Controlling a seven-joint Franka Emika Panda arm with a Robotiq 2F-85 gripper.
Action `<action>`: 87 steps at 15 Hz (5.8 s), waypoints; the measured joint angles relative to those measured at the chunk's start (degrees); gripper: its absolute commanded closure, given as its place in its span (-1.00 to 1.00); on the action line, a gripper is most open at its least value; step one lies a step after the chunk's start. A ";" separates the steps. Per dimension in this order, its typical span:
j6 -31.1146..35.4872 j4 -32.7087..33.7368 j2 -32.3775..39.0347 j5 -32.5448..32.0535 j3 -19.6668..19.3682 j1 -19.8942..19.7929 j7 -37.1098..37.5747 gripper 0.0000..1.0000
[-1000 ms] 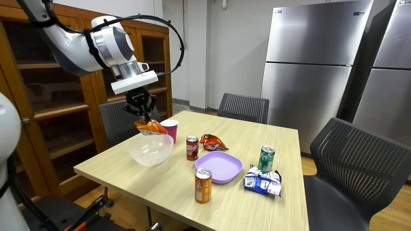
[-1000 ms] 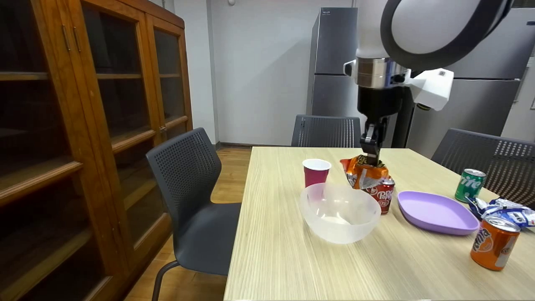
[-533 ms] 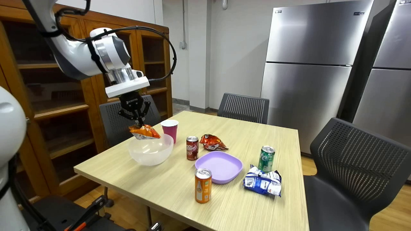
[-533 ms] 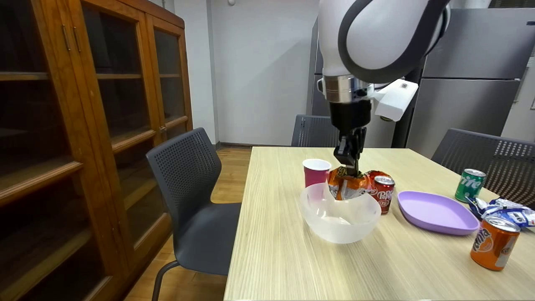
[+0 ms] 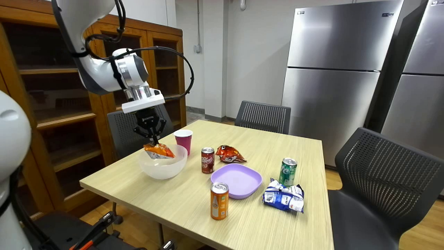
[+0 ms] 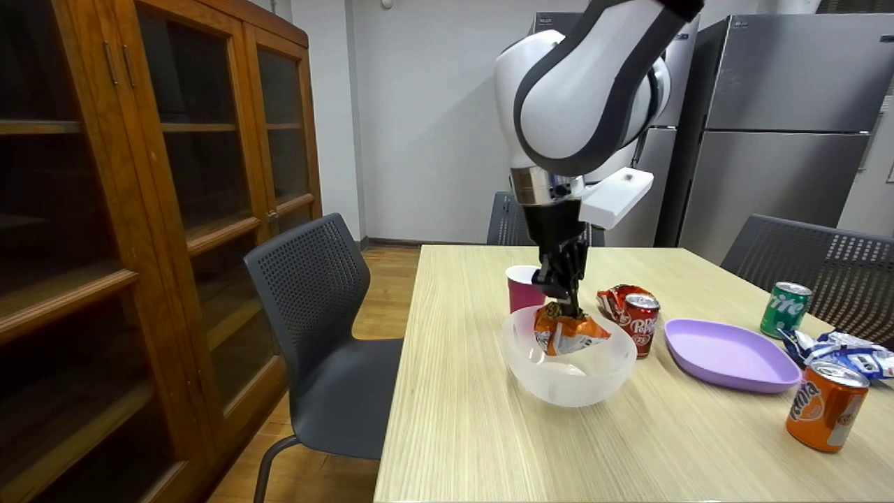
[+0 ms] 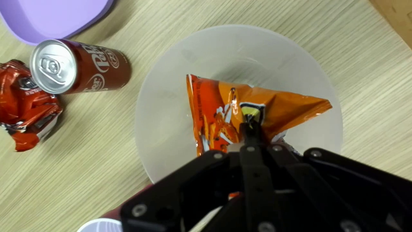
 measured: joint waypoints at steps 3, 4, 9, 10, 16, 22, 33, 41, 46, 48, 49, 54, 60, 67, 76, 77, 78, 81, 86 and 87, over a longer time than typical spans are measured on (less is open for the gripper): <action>-2.15 3.99 4.47 0.17 -0.31 0.90 0.50 0.89; -2.77 5.06 5.61 0.28 -0.43 1.24 0.55 0.44; -4.82 7.83 8.06 0.46 -0.88 2.15 0.57 -0.05; -4.84 7.87 7.97 0.51 -0.96 2.15 0.57 -0.21; -4.05 5.81 2.59 3.97 -1.49 0.33 -0.32 -0.99; 1.80 -1.68 -7.85 7.85 -3.18 -4.84 -4.51 -1.00; 11.12 -8.71 -12.75 16.86 -11.27 -14.41 -14.88 -1.00; 11.17 -9.52 -12.65 18.93 -17.04 -19.56 -14.82 -1.00; 11.15 -9.51 -12.04 20.36 -20.38 -22.02 -11.05 -1.00; 11.15 -9.41 -11.42 20.35 -21.59 -22.53 -7.88 -1.00; 11.15 -9.26 -10.93 20.33 -22.17 -22.67 -5.99 -1.00; 11.20 -7.37 -7.06 20.53 -24.33 -23.06 3.89 -1.00; 11.21 -1.45 0.74 25.48 -25.55 -24.19 12.46 -1.00; 11.25 8.75 11.78 34.90 -25.63 -27.02 16.79 -1.00; 11.25 18.36 22.16 43.75 -24.41 -30.09 18.61 -1.00; 11.25 18.86 22.86 44.27 -24.31 -30.29 18.62 -1.00; 11.25 19.34 23.45 44.67 -24.25 -30.42 18.63 -1.00; 11.25 20.58 24.50 45.82 -23.81 -31.01 18.67 -1.00; 11.23 21.71 25.03 46.55 -23.76 -31.69 18.69 -1.00; 11.23 21.80 25.04 46.56 -23.76 -31.77 18.69 -1.00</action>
